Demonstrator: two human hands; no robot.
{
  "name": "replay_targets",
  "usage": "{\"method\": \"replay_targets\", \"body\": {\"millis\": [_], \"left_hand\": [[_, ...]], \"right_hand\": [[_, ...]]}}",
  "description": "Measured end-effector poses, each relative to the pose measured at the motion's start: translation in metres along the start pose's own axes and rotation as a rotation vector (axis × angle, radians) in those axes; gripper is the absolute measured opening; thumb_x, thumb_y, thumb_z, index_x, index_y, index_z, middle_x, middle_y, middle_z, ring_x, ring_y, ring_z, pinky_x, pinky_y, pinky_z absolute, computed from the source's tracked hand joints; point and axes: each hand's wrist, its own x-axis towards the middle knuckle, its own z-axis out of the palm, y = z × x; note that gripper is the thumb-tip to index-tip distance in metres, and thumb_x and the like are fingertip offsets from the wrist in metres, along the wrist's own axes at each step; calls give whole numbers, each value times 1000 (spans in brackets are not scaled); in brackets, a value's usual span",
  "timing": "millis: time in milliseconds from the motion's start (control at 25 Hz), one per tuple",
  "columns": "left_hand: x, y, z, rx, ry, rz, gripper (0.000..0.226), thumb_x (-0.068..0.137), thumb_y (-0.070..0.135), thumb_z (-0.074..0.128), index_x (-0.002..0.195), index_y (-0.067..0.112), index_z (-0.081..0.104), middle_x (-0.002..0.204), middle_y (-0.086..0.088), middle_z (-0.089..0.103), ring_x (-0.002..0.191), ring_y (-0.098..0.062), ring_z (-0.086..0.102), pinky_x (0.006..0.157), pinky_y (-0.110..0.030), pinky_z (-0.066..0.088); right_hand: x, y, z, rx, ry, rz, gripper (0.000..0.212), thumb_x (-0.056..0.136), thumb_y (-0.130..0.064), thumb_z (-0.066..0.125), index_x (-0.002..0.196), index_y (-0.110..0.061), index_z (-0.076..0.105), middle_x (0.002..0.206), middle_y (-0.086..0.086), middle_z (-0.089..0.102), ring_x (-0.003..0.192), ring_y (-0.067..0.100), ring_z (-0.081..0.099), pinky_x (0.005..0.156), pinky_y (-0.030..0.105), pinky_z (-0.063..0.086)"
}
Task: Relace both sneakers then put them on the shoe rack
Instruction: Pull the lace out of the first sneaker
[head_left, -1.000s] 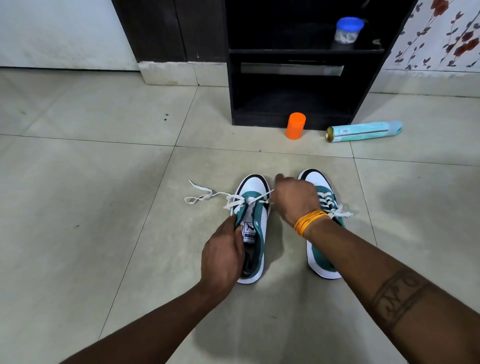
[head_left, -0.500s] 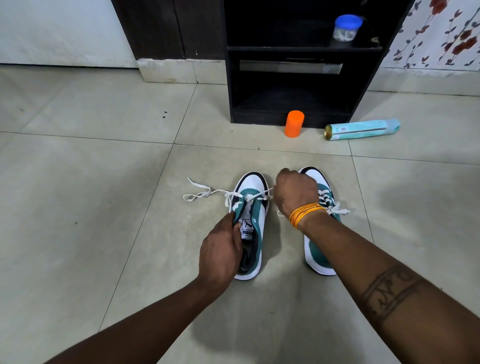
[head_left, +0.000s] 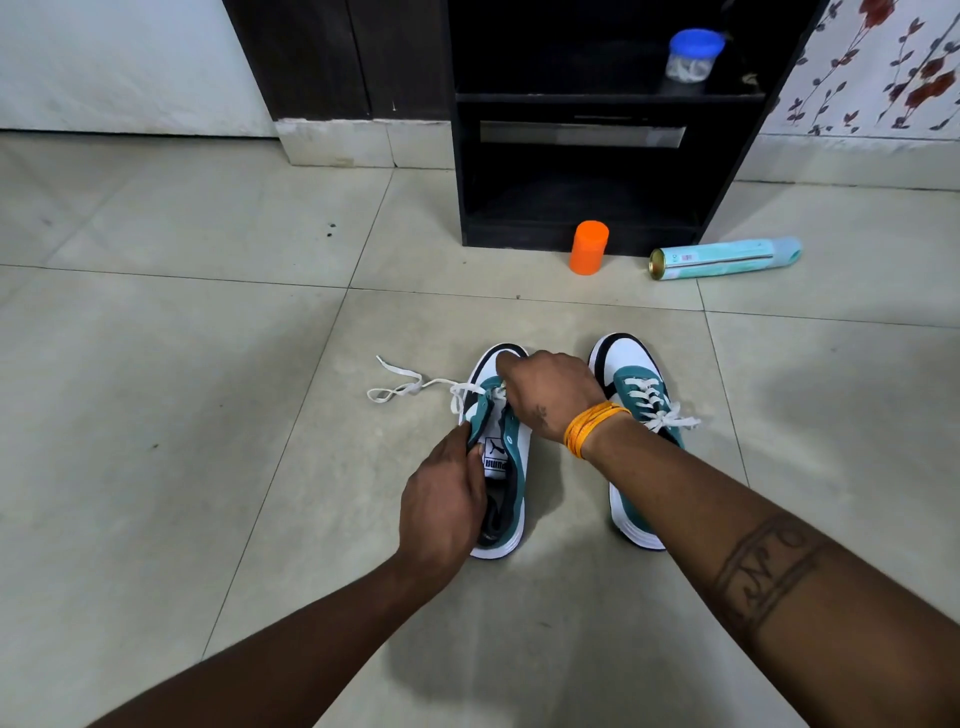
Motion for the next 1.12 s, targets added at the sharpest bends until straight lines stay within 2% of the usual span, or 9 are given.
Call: {"method": "replay_targets", "body": {"millis": [200,360,440,560,680,800,880,1000,1120], "left_hand": [[-1,1,-2,-8,2,1,35,109,29,40,138,21,60,113,-2,73,95,-29,68,75,-36,50],[0,1,-5,-7,9,5,30,108,27,41,130,19,62,105,-2,72,88,-30,67,70,-38,50],[1,-2,-7,-2,3,12,28,108,26,42,126,17,62,100,-3,72,84,-31,66,69,-40,51],[1,-3,-10,20,-11,25,26,108,26,42,122,17,63,94,-4,71,80,-32,66,69,-43,53],[2,-6,-13,39,-32,32,24,107,26,42,119,17,62,87,-4,69,76,-33,65,68,-45,53],[2,-10,-15,45,-34,60,25,107,26,42,121,19,62,85,-3,70,75,-32,65,66,-45,53],[1,-10,-14,33,-15,41,27,107,25,43,123,18,64,86,-5,71,76,-33,66,67,-45,53],[-2,-7,-12,24,1,-1,30,108,25,43,128,18,64,88,-6,73,78,-35,67,69,-45,54],[-1,-10,-12,6,-15,12,31,108,25,43,132,21,62,87,-4,72,77,-34,66,69,-46,54]], "right_hand": [[0,2,5,50,-50,127,27,100,-23,46,119,-4,51,110,20,71,97,43,67,67,38,37],[-26,4,5,-45,-88,369,25,95,-8,53,119,-7,63,116,13,72,110,36,70,82,39,55],[-34,-1,6,-21,-92,354,25,94,-7,55,117,-8,64,115,13,72,109,36,70,81,37,55],[-36,-10,8,96,30,247,23,95,-14,53,117,-8,55,102,16,71,95,41,70,65,38,43],[-38,-18,14,47,42,138,30,96,-10,50,125,-11,48,106,12,68,92,40,71,62,38,40],[-39,-21,13,-29,48,134,31,98,-9,46,129,-11,46,110,11,68,92,39,71,62,38,40],[-41,-20,18,-81,-8,157,30,99,-9,45,128,-11,51,114,9,70,97,37,72,67,38,46],[-47,-18,25,-167,-236,208,32,101,-10,45,123,-14,68,120,6,72,112,30,70,87,36,53],[-45,-20,13,-58,-176,306,30,98,-12,50,124,-12,66,119,9,72,112,33,70,88,38,54]]}}
